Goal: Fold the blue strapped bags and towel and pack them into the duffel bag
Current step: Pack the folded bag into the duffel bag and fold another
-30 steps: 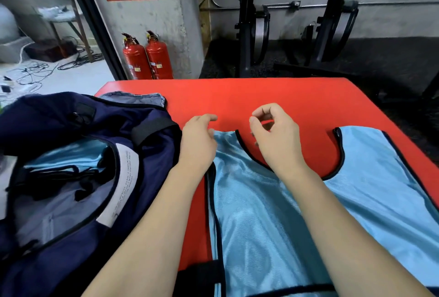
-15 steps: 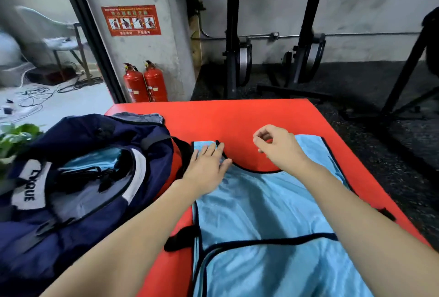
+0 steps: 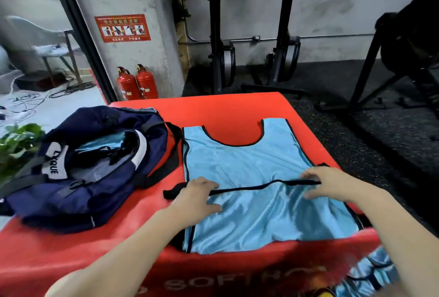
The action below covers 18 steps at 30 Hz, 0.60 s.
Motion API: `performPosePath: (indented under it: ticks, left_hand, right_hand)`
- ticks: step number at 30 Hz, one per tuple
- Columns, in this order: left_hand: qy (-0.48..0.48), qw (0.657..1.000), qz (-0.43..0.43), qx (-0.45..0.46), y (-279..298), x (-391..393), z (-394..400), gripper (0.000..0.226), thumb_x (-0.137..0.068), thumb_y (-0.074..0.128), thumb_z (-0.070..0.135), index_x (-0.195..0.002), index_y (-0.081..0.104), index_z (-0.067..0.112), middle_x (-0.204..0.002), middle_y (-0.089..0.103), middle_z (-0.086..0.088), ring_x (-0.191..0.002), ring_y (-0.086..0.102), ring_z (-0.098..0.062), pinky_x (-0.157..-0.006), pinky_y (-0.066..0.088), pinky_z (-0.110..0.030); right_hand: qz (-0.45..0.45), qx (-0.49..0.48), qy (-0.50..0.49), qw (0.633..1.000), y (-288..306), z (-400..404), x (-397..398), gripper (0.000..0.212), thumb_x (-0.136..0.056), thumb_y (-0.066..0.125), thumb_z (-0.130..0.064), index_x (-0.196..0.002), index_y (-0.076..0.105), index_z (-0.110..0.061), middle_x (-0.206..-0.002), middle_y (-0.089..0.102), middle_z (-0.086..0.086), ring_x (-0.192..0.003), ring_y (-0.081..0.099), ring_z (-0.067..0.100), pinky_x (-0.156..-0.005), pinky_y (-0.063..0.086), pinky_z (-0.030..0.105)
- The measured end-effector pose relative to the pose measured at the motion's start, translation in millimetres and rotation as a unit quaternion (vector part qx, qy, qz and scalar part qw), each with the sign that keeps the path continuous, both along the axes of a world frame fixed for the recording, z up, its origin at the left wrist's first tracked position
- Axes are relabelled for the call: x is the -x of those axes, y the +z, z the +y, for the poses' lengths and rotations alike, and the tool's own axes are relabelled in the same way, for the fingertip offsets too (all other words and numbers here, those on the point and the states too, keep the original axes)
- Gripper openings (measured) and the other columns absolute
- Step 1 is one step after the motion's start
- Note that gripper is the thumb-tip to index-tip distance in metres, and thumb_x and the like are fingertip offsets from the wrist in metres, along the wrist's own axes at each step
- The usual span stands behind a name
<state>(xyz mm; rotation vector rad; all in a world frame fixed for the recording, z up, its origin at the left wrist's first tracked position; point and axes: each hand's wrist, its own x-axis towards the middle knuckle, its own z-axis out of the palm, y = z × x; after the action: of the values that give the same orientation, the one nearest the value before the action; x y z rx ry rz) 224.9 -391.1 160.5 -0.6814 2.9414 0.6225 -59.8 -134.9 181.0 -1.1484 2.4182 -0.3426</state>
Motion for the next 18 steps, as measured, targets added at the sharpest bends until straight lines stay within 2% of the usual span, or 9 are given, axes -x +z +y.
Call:
performPosePath:
  ticks: [2,4,6,7,9,11,12,14,18]
  left_hand:
    - [0.025,0.999,0.005,-0.038,3.9,1.5,3.5,0.069,-0.086,0.075,0.04,-0.146,0.046,0.022,-0.132,0.049,-0.002,-0.122,0.051,-0.021,-0.099,0.04,-0.026]
    - [0.055,0.996,0.023,-0.064,6.4,3.1,5.4,0.059,-0.086,0.077,0.032,-0.139,0.053,0.019,-0.13,0.054,-0.004,-0.107,0.057,-0.02,-0.083,0.042,-0.02]
    - [0.078,0.993,0.039,-0.074,9.7,-1.3,6.3,0.044,-0.088,0.075,0.025,-0.128,0.059,0.016,-0.125,0.06,-0.003,-0.09,0.057,-0.015,-0.066,0.04,-0.014]
    - [0.084,0.993,0.041,-0.073,10.8,-5.0,4.9,0.04,-0.088,0.074,0.023,-0.125,0.061,0.015,-0.121,0.062,-0.002,-0.087,0.055,-0.014,-0.064,0.038,-0.015]
    - [0.092,0.993,0.031,-0.069,14.2,-15.2,-1.1,0.034,-0.087,0.074,0.023,-0.118,0.064,0.016,-0.107,0.062,0.001,-0.083,0.056,-0.014,-0.064,0.04,-0.02]
    - [0.084,0.994,0.002,-0.065,15.5,-24.4,-10.2,0.027,-0.084,0.075,0.025,-0.108,0.063,0.026,-0.1,0.063,0.0,-0.084,0.061,-0.019,-0.068,0.047,-0.025]
    - [0.078,0.995,-0.011,-0.062,15.4,-28.2,-15.7,0.026,-0.083,0.075,0.027,-0.104,0.061,0.03,-0.101,0.064,-0.002,-0.089,0.063,-0.021,-0.073,0.048,-0.028]
    - [0.068,0.995,-0.027,-0.073,17.9,-35.7,-22.8,0.026,-0.082,0.077,0.026,-0.1,0.061,0.034,-0.1,0.065,0.0,-0.093,0.063,-0.02,-0.079,0.048,-0.029]
    - [0.041,0.992,-0.053,-0.107,21.0,-49.2,-35.7,0.03,-0.079,0.08,0.027,-0.105,0.066,0.033,-0.099,0.064,0.006,-0.098,0.061,-0.013,-0.085,0.046,-0.025]
  right_hand:
    - [0.034,-0.015,-0.004,0.999,-3.9,8.3,1.3,0.062,-0.066,0.089,-0.041,-0.12,0.062,-0.03,-0.112,0.059,-0.013,-0.109,0.058,0.011,-0.098,0.045,0.032]
    - [0.066,-0.021,-0.025,0.997,-8.9,14.2,2.0,0.061,-0.063,0.086,-0.052,-0.117,0.06,-0.038,-0.106,0.055,-0.018,-0.108,0.056,0.011,-0.1,0.044,0.044]
    - [0.071,0.001,-0.057,0.996,-9.5,20.7,-0.6,0.054,-0.063,0.087,-0.053,-0.106,0.06,-0.035,-0.099,0.058,-0.017,-0.1,0.057,0.013,-0.095,0.045,0.042]
    - [0.068,0.015,-0.068,0.995,-8.6,23.7,-3.3,0.049,-0.065,0.087,-0.05,-0.101,0.061,-0.03,-0.095,0.061,-0.012,-0.093,0.057,0.014,-0.089,0.047,0.037]
    - [0.061,0.029,-0.058,0.996,-8.3,28.7,-6.5,0.039,-0.071,0.087,-0.044,-0.094,0.065,-0.022,-0.087,0.063,-0.005,-0.084,0.057,0.017,-0.076,0.044,0.029]
    - [0.041,0.024,-0.046,0.998,-9.3,33.5,-10.1,0.027,-0.074,0.086,-0.04,-0.088,0.067,-0.026,-0.083,0.065,-0.007,-0.083,0.06,0.016,-0.068,0.042,0.019]
    - [0.029,0.021,-0.048,0.998,-10.0,34.7,-11.7,0.026,-0.073,0.087,-0.04,-0.086,0.069,-0.026,-0.081,0.067,-0.006,-0.082,0.062,0.016,-0.067,0.043,0.018]
    - [0.01,0.0,-0.055,0.998,-13.6,35.7,-13.8,0.032,-0.069,0.088,-0.046,-0.084,0.072,-0.023,-0.079,0.071,-0.003,-0.079,0.066,0.016,-0.067,0.045,0.026]
    - [-0.05,-0.029,-0.032,0.998,-10.7,38.8,-23.5,0.034,-0.066,0.089,-0.045,-0.081,0.073,-0.019,-0.065,0.064,-0.011,-0.061,0.054,0.005,-0.06,0.039,0.028]
